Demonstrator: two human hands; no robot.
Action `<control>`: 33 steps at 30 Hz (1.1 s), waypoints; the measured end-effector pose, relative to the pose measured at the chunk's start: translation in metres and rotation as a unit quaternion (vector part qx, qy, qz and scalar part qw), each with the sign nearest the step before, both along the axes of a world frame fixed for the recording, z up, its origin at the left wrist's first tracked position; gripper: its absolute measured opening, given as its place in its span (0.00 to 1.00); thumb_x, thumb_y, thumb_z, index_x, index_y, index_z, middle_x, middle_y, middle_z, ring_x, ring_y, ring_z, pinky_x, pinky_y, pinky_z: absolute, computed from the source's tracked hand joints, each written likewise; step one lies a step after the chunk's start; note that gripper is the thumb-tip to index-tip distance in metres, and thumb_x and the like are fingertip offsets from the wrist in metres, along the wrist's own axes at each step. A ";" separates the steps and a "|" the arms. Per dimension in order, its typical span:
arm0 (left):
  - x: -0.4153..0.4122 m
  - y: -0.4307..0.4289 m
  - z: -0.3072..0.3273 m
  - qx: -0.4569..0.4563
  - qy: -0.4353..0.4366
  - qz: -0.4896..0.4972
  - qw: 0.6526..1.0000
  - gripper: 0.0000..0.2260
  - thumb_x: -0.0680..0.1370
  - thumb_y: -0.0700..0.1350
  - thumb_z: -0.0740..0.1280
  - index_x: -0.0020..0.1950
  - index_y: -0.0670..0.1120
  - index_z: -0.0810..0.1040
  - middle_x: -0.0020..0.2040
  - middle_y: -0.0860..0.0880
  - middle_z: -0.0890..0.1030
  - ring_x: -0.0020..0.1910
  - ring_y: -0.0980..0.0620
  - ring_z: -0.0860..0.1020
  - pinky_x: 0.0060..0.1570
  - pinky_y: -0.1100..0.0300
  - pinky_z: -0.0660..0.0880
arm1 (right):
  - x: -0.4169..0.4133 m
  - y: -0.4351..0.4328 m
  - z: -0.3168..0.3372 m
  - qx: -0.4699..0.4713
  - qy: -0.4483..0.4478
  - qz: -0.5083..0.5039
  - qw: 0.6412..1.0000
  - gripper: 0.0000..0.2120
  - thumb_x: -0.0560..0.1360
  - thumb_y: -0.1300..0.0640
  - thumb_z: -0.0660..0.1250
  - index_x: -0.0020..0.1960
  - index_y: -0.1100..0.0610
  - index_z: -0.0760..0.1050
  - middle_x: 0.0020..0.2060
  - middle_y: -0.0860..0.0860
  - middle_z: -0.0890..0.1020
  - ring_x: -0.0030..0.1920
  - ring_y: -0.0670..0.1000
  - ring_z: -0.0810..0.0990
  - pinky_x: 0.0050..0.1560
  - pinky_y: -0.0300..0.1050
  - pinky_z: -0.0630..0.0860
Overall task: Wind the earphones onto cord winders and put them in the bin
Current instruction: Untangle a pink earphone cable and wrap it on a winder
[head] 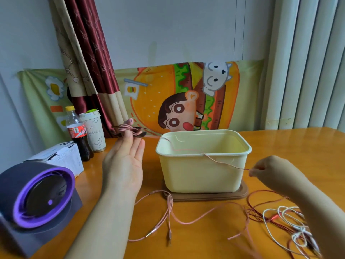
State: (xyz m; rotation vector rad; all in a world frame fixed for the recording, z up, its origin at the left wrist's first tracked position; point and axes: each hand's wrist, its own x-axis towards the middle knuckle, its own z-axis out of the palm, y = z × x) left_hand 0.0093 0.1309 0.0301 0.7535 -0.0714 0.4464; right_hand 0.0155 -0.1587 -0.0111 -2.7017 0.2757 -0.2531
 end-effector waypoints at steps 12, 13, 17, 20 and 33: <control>-0.010 -0.017 -0.003 0.171 -0.001 -0.043 0.984 0.09 0.79 0.46 0.64 0.54 0.52 0.83 0.57 0.58 0.83 0.61 0.56 0.77 0.59 0.58 0.71 | -0.009 0.008 0.015 -0.099 -0.062 -0.006 0.993 0.15 0.74 0.43 0.66 0.58 0.48 0.77 0.53 0.47 0.80 0.56 0.52 0.75 0.57 0.55 0.75; -0.011 -0.021 -0.003 0.185 -0.005 -0.068 0.980 0.09 0.77 0.46 0.64 0.54 0.51 0.82 0.56 0.57 0.83 0.59 0.56 0.79 0.58 0.58 0.71 | -0.014 0.014 0.022 -0.098 -0.101 0.004 0.990 0.16 0.73 0.43 0.68 0.58 0.48 0.77 0.54 0.47 0.80 0.56 0.52 0.75 0.57 0.55 0.75; -0.020 -0.039 -0.005 0.221 -0.009 -0.130 0.966 0.14 0.71 0.48 0.67 0.55 0.49 0.81 0.54 0.57 0.84 0.57 0.58 0.80 0.59 0.58 0.69 | -0.040 0.044 0.051 0.064 -0.236 0.116 0.963 0.10 0.73 0.51 0.69 0.54 0.48 0.77 0.47 0.42 0.80 0.45 0.42 0.78 0.45 0.38 0.77; -0.028 -0.050 -0.008 0.253 -0.021 -0.148 0.956 0.14 0.69 0.51 0.68 0.52 0.53 0.85 0.57 0.57 0.83 0.63 0.56 0.77 0.62 0.56 0.67 | -0.054 0.075 0.056 0.280 -0.154 0.253 0.913 0.17 0.73 0.52 0.69 0.61 0.47 0.74 0.49 0.41 0.82 0.49 0.38 0.81 0.51 0.33 0.77; -0.033 -0.058 -0.009 0.228 0.005 -0.222 0.948 0.15 0.68 0.52 0.68 0.54 0.53 0.84 0.58 0.55 0.83 0.58 0.58 0.78 0.56 0.57 0.67 | -0.049 0.108 0.028 0.114 -0.204 0.259 0.937 0.18 0.80 0.59 0.59 0.35 0.43 0.70 0.28 0.40 0.73 0.34 0.39 0.75 0.35 0.32 0.67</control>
